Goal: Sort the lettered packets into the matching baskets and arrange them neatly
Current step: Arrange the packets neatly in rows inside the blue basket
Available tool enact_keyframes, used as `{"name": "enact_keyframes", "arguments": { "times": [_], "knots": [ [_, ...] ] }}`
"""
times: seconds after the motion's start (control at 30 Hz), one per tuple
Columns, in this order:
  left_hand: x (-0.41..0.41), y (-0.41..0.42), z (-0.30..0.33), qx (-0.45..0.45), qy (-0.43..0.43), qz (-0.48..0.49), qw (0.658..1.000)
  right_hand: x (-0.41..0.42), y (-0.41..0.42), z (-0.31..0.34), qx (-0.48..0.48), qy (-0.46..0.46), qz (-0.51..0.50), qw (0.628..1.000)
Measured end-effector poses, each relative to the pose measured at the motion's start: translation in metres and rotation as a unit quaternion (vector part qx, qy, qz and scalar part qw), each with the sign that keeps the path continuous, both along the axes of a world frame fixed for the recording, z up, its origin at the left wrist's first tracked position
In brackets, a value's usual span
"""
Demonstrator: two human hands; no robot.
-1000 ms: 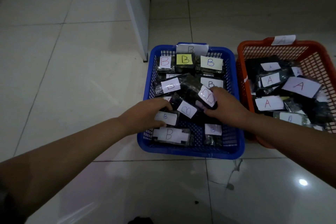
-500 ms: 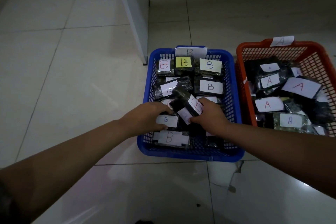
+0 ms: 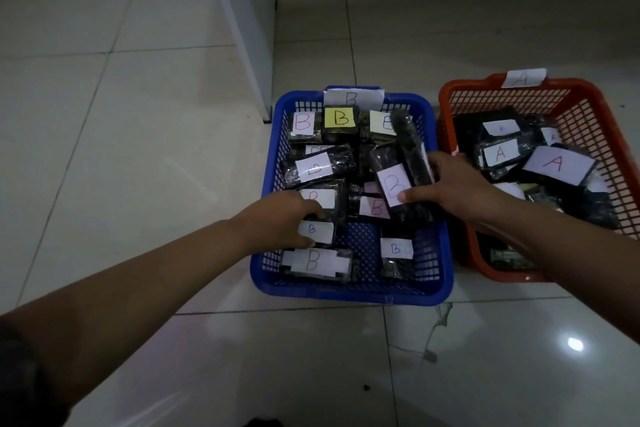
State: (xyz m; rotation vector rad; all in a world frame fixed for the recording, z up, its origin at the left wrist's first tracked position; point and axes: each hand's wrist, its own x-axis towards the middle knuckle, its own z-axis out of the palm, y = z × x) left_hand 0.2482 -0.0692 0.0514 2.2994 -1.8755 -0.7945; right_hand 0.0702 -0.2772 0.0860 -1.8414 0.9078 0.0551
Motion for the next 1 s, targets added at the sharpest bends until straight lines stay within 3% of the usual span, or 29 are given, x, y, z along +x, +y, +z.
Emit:
{"name": "enact_keyframes", "arguments": {
  "times": [0.17,0.33,0.43,0.63,0.73,1.0],
  "knots": [
    [0.000,0.002,0.000,0.011,-0.011,-0.006,1.000,0.003,0.003,0.000,0.007,-0.002,0.050,0.999],
    [-0.003,0.003,0.002,-0.039,0.036,0.017,0.998,0.003,-0.002,-0.001,0.008,-0.010,0.054,0.998],
    [-0.002,-0.005,0.006,0.001,0.033,0.005,0.999,0.001,-0.006,-0.001,-0.003,-0.007,0.055,0.998],
    [0.009,-0.010,0.026,-0.021,0.140,0.103,0.984,-0.003,-0.001,0.004,0.016,-0.009,0.082,0.996],
    [0.001,-0.010,0.031,-0.010,0.169,0.087,0.982,-0.002,0.002,0.004,0.016,-0.011,0.083,0.996],
    [-0.044,-0.019,0.001,-0.115,0.173,0.077,0.975,0.002,-0.004,0.012,-0.021,-0.045,0.059,0.997]
  ]
}}
